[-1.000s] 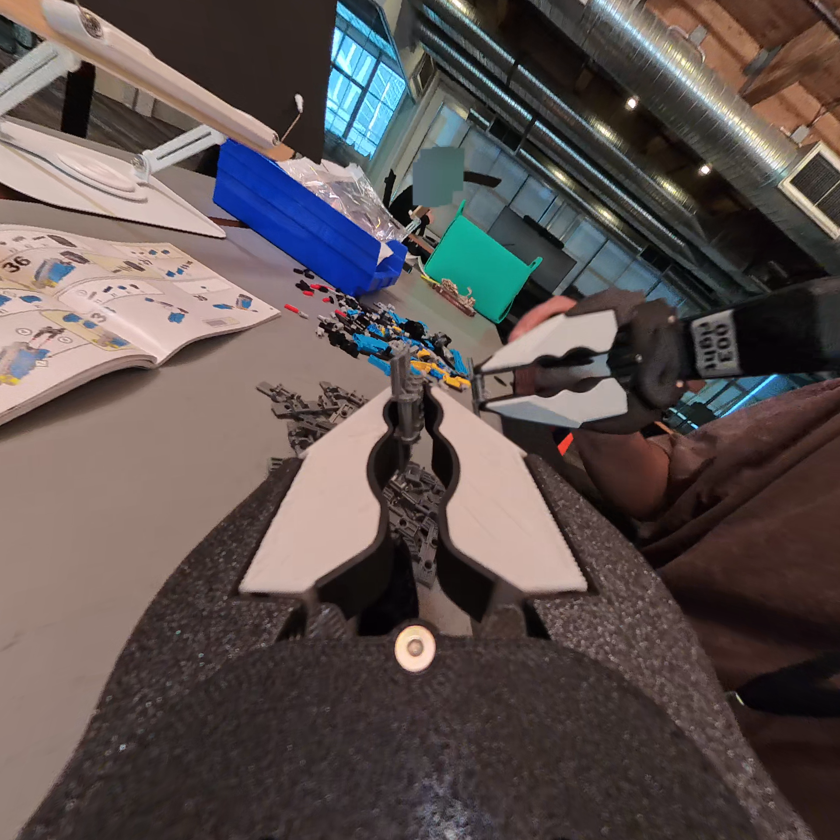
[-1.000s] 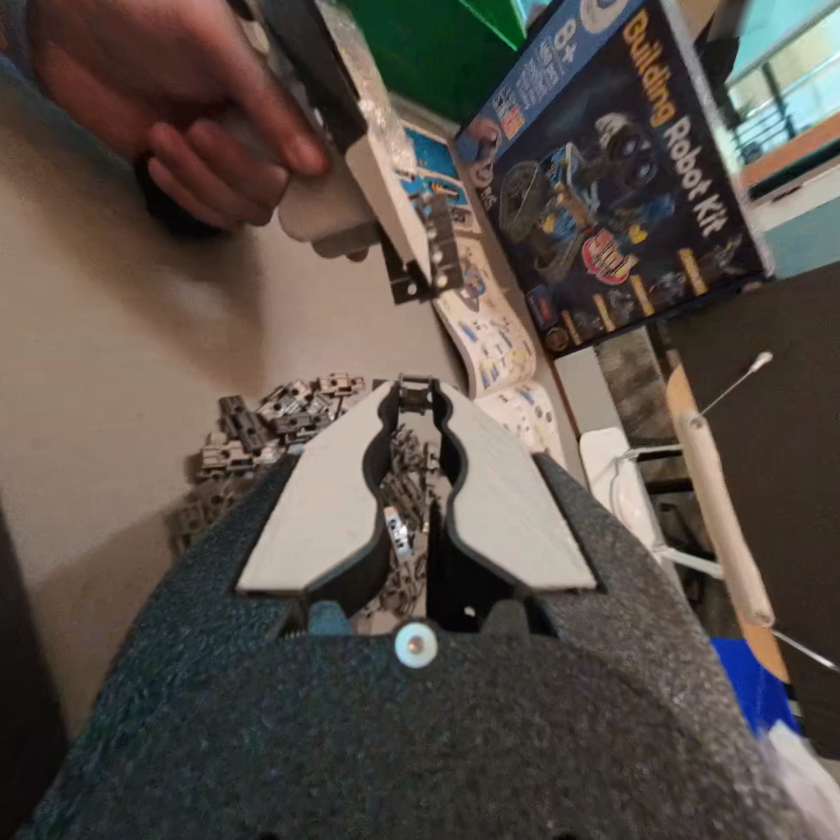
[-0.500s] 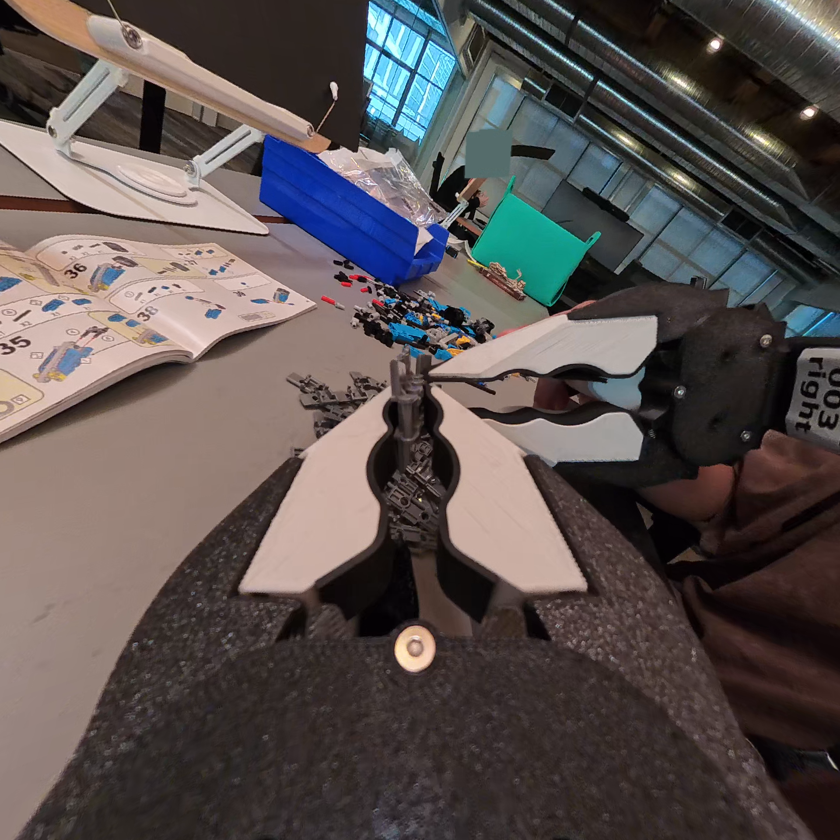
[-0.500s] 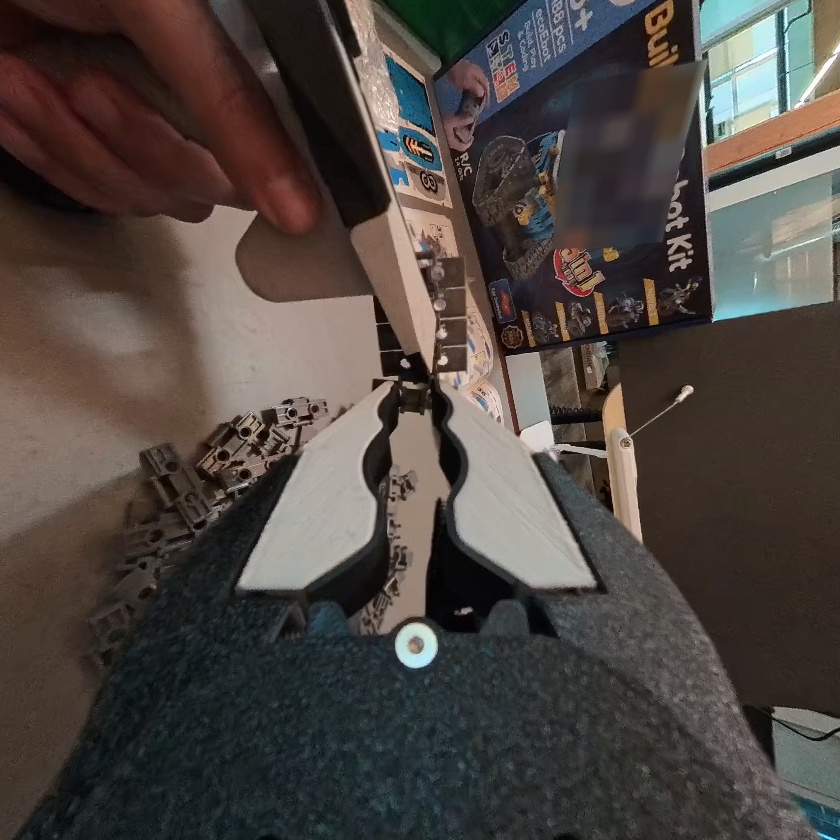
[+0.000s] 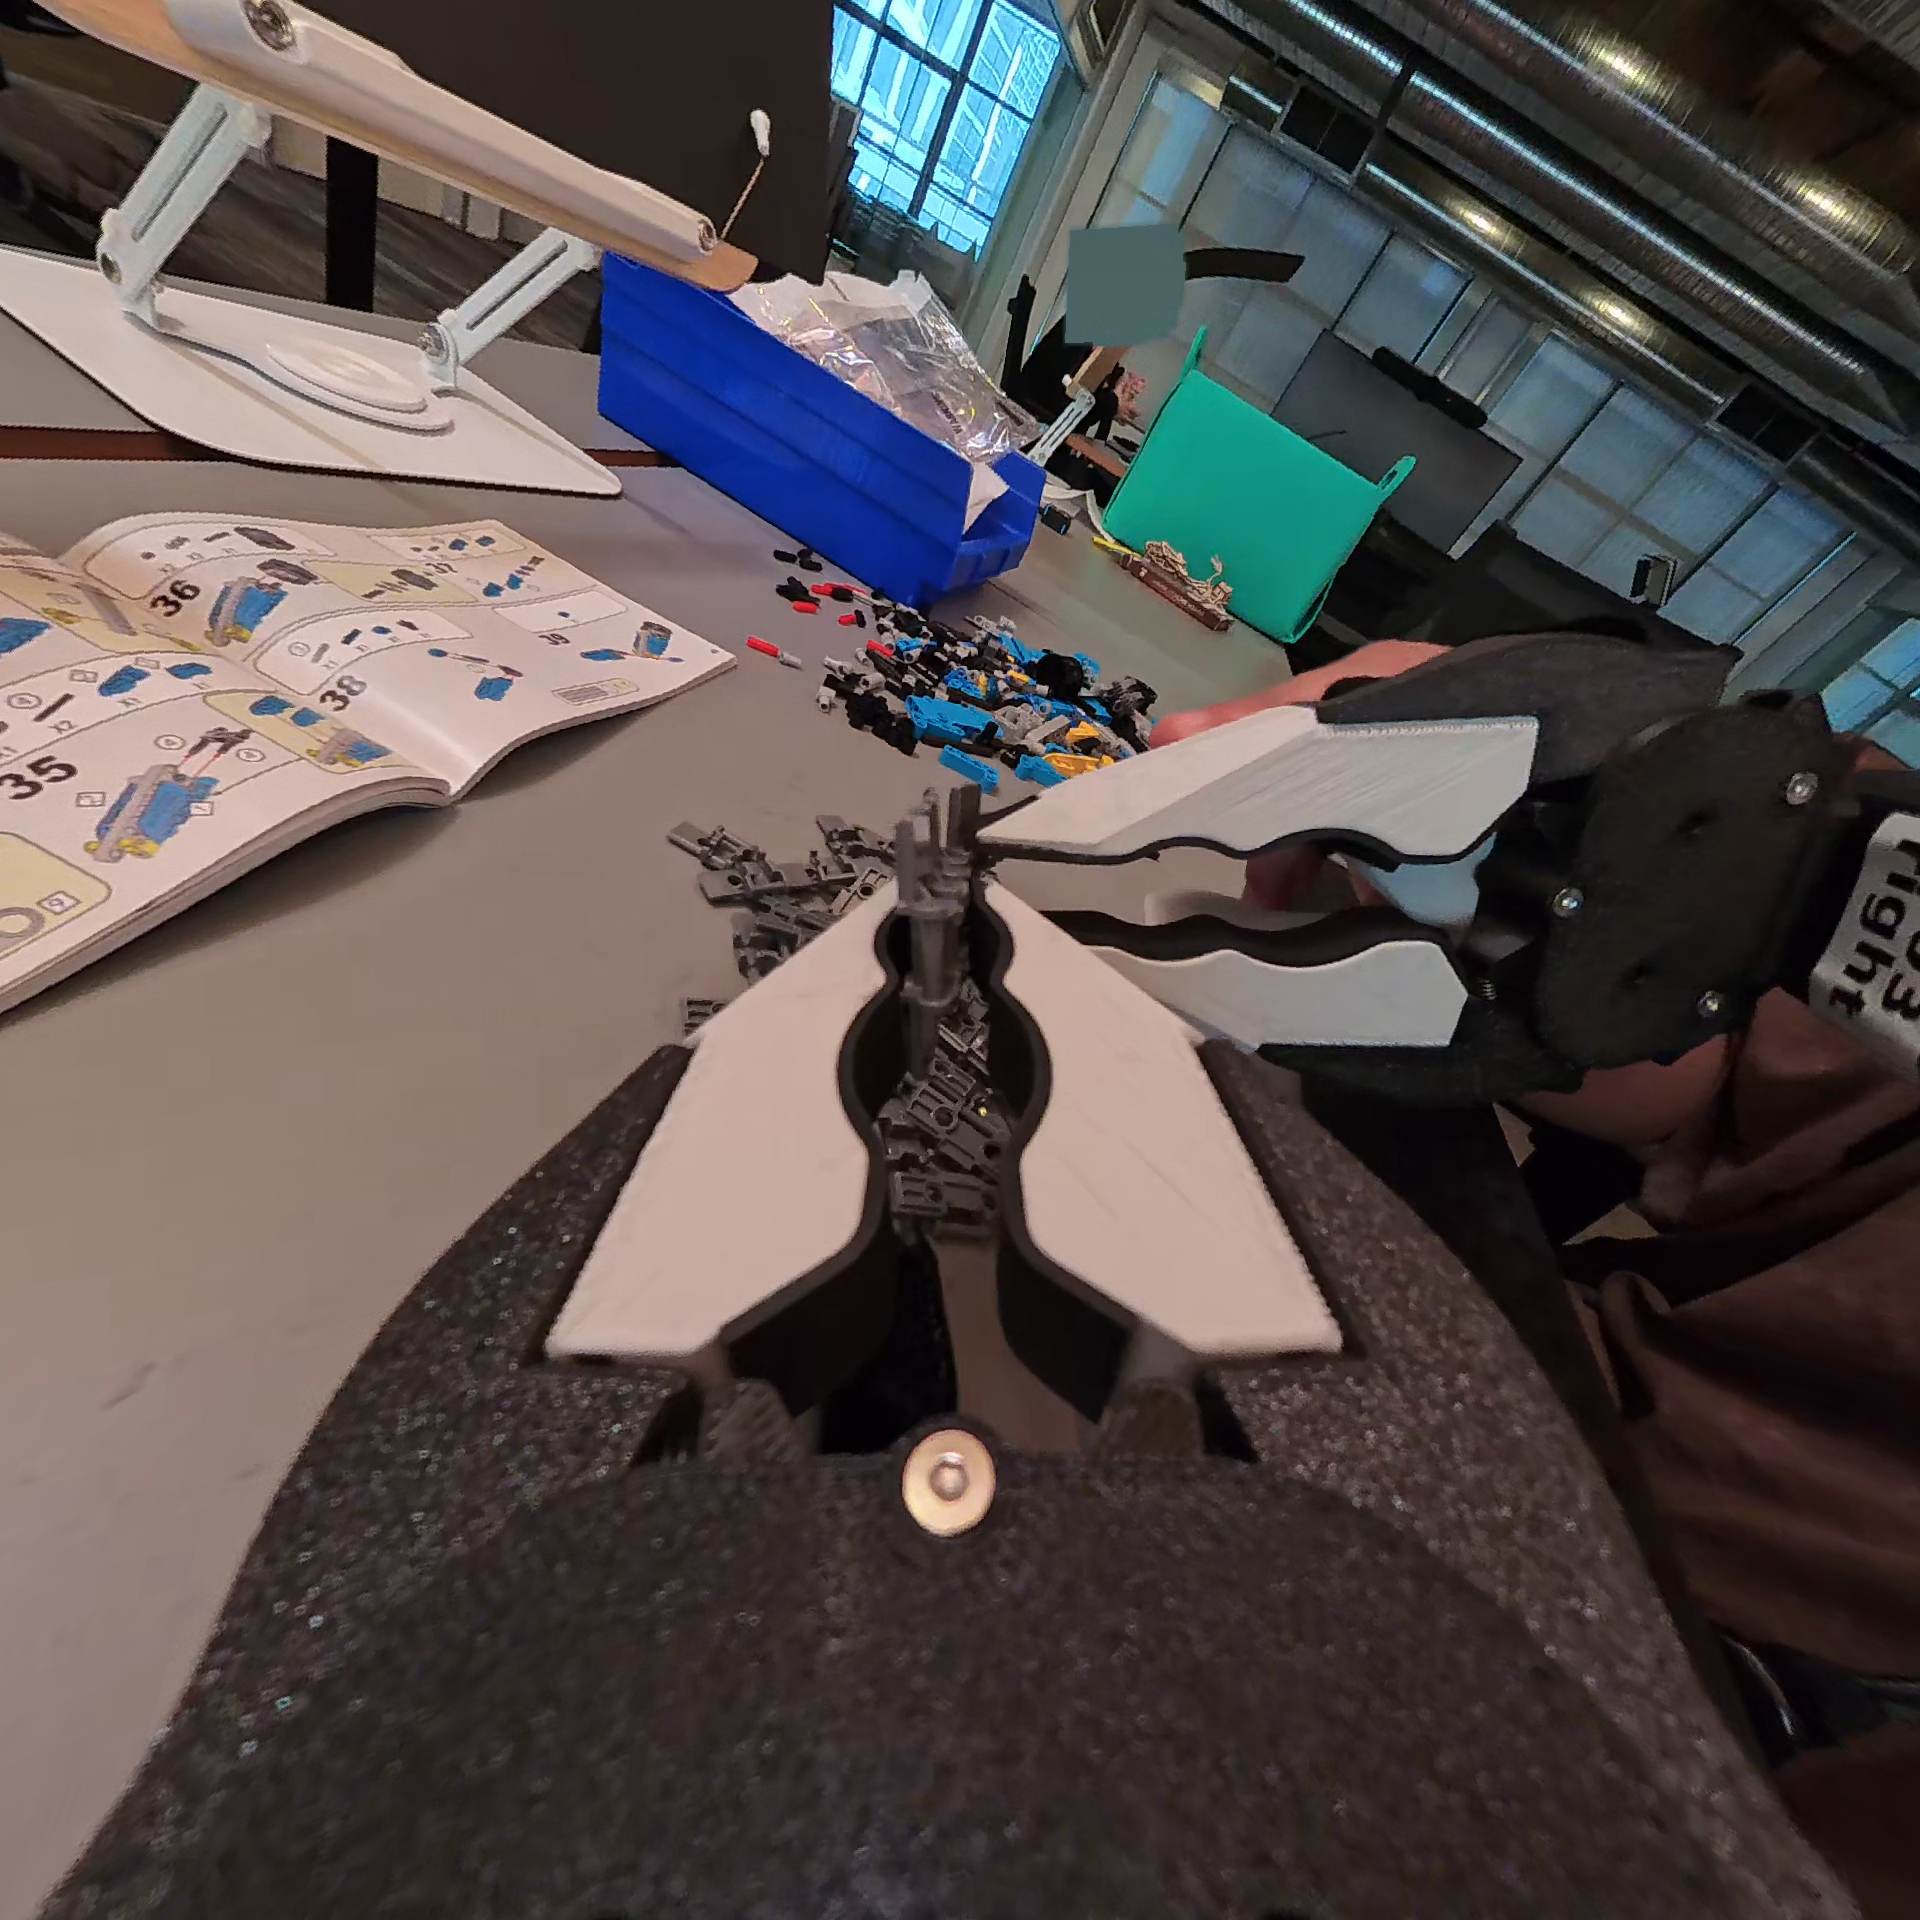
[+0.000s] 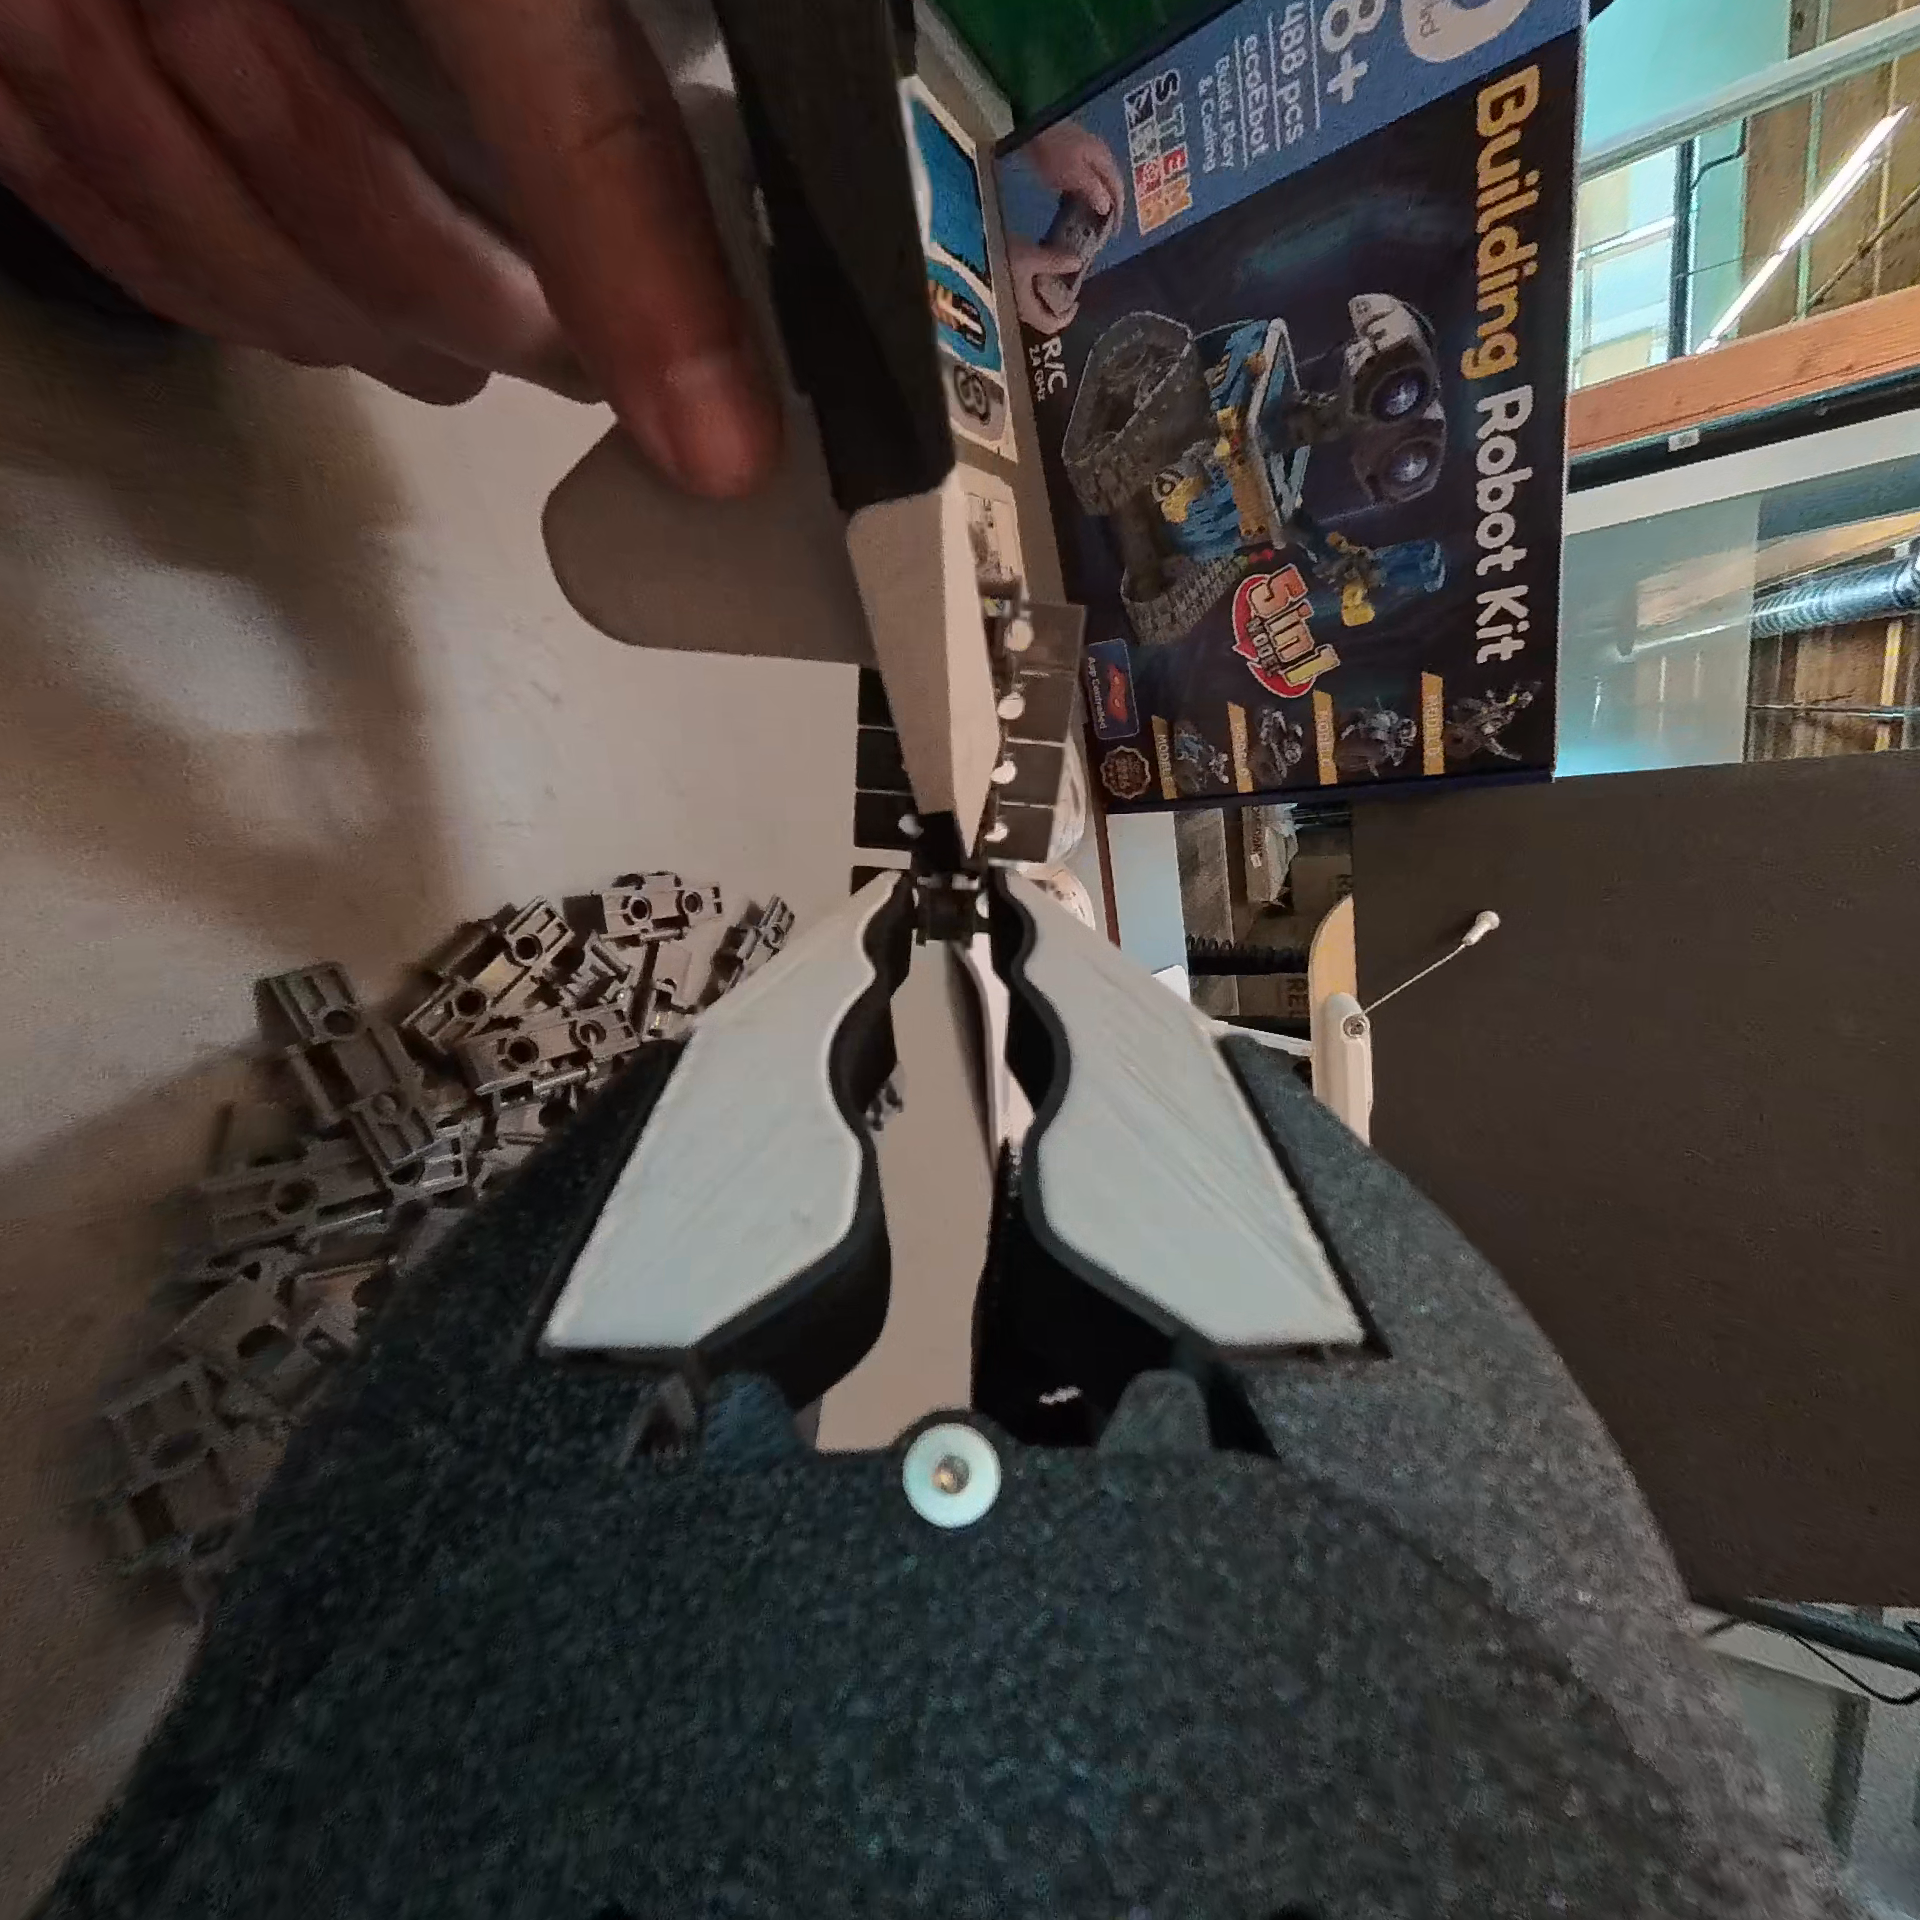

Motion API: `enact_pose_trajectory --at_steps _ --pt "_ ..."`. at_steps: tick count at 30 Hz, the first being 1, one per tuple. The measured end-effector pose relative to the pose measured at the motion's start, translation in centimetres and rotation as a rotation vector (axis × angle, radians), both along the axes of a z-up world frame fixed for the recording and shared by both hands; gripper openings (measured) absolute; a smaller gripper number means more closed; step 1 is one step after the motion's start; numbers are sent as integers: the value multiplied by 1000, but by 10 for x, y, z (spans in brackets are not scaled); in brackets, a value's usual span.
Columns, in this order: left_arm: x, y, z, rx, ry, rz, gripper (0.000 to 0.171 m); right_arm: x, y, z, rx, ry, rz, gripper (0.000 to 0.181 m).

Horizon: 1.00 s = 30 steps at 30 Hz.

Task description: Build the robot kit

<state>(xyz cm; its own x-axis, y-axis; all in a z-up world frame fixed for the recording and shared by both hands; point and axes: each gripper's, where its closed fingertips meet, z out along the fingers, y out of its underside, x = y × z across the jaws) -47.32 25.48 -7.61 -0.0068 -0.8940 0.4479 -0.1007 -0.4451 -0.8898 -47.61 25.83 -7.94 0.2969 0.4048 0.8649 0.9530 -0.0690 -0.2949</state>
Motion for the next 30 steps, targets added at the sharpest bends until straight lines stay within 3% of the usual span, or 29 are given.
enact_pose_trajectory --at_steps 25,30 --pt "-2 -17 3 -121 -55 -143 6 -4 -15 1 -120 213 170 14" --pt "-6 -25 16 -196 -132 -248 7 -8 -23 14 -144 285 199 15"
